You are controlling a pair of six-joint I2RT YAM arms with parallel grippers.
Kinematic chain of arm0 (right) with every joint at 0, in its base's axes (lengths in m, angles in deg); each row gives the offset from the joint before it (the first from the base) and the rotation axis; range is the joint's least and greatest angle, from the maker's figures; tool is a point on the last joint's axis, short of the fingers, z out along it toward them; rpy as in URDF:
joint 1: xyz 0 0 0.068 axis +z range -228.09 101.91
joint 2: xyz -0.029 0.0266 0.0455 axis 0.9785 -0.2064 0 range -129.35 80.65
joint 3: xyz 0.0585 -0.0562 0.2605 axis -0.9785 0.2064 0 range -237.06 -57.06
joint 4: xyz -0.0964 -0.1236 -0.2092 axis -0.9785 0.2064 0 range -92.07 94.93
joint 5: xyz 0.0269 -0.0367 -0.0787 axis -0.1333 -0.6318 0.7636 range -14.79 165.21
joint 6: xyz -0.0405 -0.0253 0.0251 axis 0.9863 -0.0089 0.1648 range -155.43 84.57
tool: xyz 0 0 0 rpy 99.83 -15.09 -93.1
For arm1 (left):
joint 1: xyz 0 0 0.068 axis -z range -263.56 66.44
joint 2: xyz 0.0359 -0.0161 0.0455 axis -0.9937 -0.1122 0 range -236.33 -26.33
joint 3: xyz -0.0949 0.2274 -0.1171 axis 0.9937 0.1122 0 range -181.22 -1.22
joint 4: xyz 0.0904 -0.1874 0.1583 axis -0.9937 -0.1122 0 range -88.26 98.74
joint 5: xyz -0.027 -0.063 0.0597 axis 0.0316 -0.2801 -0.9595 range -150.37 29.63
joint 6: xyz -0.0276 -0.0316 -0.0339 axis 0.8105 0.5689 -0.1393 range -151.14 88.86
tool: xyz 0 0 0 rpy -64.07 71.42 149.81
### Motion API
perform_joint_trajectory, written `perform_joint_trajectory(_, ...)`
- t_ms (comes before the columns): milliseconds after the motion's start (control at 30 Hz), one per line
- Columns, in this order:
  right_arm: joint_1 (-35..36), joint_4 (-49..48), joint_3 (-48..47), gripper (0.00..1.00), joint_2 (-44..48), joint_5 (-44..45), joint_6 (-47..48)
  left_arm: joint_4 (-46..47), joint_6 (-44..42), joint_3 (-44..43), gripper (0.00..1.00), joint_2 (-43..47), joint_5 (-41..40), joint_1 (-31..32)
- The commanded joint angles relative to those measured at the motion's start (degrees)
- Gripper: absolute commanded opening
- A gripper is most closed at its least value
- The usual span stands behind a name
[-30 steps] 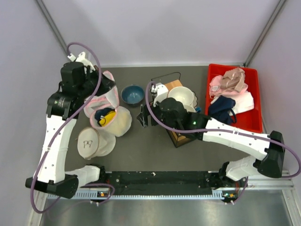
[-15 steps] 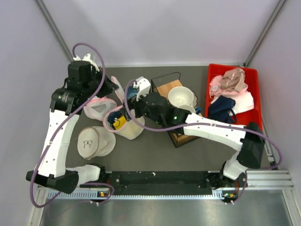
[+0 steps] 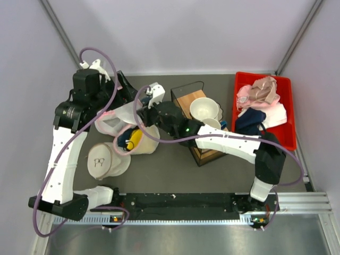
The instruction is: Unzip the laundry bag and remove the bra
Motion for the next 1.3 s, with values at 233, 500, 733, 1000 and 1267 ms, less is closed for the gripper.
perform_joint_trajectory(233,-14.6,-7.4,4.1,0.00,8.2,-43.6,-14.3,14.2,-14.4,13.0,0.99,15.8,15.4,-13.8)
perform_joint_trajectory(500,-16.2,-4.9,-2.1,0.00,5.4,-59.9,-15.9,15.4,-17.8,20.9,0.98,17.8,20.4,-13.8)
perform_joint_trajectory(733,-16.3,-9.6,-2.4,0.00,3.5,-65.4,-21.6,14.1,-16.0,21.2,0.88,15.8,18.3,-13.8)
perform_joint_trajectory(1000,-16.6,7.5,-8.1,0.62,1.7,-54.8,-17.6,15.9,-12.8,22.3,0.00,17.6,18.2,-13.8)
perform_joint_trajectory(1267,-16.0,17.6,1.0,0.87,11.0,-36.6,-16.6,17.8,-7.1,24.7,0.00,17.7,20.8,-13.8)
